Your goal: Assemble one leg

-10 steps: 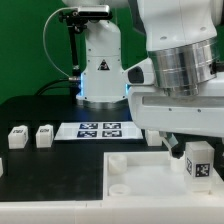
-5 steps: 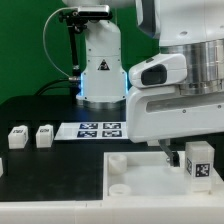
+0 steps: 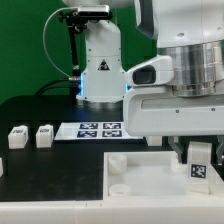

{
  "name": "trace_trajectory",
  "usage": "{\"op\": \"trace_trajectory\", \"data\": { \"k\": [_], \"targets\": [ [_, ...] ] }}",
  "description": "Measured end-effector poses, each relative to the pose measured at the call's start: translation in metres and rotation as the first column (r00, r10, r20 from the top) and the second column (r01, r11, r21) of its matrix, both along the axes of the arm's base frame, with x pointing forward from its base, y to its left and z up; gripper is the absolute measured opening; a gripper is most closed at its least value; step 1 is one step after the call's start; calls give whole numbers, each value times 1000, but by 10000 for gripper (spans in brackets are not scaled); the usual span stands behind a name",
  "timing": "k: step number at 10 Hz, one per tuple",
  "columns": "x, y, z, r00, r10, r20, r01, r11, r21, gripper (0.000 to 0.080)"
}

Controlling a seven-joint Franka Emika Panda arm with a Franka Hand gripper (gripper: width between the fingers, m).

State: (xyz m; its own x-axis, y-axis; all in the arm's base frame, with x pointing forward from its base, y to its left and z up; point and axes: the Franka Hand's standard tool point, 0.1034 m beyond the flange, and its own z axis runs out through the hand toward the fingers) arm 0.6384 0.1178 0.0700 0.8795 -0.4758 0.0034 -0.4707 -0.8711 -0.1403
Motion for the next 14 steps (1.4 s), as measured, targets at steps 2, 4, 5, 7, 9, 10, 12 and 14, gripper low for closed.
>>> {"op": "trace_trajectory", "data": {
  "k": [2, 4, 5, 7, 9, 10, 12, 14],
  "targets": [
    [-2, -2, -1, 928, -371, -34, 372, 926, 59, 298],
    [-2, 3, 0, 728, -670, -144, 685, 723, 97, 298],
    [-3, 5, 0, 644, -744, -179, 764, 639, 93, 298],
    [-4, 8, -1, 523, -824, -216, 851, 520, 77, 298],
    [-4, 8, -1, 592, -781, -199, 805, 587, 88, 385],
    [-4, 8, -2, 621, -760, -191, 782, 617, 88, 385],
    [-5, 2, -3, 854, -506, -124, 517, 851, 87, 629],
    [-5, 3, -3, 967, -249, -61, 252, 966, 58, 645]
  ]
}}
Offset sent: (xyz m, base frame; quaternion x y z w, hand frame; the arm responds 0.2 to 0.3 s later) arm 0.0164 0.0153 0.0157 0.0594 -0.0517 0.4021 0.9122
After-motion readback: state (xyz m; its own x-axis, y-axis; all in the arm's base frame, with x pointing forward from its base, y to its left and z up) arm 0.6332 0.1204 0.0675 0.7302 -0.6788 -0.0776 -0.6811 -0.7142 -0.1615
